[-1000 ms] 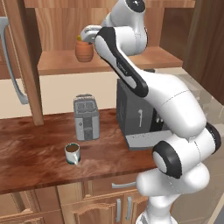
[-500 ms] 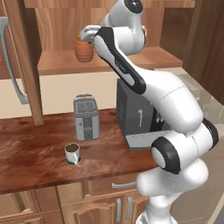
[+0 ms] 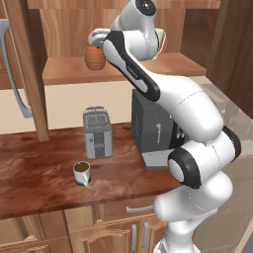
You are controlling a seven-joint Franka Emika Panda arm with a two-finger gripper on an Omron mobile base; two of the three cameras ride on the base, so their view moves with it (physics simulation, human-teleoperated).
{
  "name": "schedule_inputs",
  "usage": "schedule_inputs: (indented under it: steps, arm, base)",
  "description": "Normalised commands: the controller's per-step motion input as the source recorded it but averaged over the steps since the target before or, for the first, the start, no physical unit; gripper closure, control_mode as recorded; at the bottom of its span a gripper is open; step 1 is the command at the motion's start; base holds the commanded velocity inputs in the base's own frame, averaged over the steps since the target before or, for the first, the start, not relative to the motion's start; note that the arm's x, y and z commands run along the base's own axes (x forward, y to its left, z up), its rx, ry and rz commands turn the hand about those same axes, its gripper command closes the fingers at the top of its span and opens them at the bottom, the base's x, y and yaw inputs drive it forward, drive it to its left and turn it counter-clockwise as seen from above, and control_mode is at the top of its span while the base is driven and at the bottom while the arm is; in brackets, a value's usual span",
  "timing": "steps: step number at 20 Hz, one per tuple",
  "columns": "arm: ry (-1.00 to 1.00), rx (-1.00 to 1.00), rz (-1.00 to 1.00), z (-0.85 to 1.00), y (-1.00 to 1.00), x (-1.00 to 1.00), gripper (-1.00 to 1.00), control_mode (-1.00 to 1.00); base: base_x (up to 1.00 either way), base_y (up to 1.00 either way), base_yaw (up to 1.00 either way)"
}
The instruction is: Pick the cinnamon and honey bottle from the cabinet and place them next to the mug.
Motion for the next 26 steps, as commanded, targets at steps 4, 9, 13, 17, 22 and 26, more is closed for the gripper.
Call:
schedule_inputs:
  steps: [4,9,13,17,22,26]
  arm:
    - [0.0,0.0,0.0,0.0,0.04,0.24,-1.0,-1.0]
    - [0.0,0.0,0.0,0.0,0.06,0.18,-1.0,-1.0]
    - [0.0,0.0,0.0,0.0,0.09,0.15,-1.0,-1.0]
    - [0.0,0.0,0.0,0.0,0.06,0.11,-1.0,-1.0]
    - [0.0,0.0,0.0,0.0,0.04,0.23,-1.0,-1.0]
    - [0.0,0.0,0.0,0.0,0.04,0.17,-1.0,-1.0]
  base:
    - [0.0,0.0,0.0]
    - [0.0,0.0,0.0]
    - [0.0,0.0,0.0]
    - [0.0,0.0,0.0]
    - [0.0,0.0,0.0]
    - [0.0,0.0,0.0]
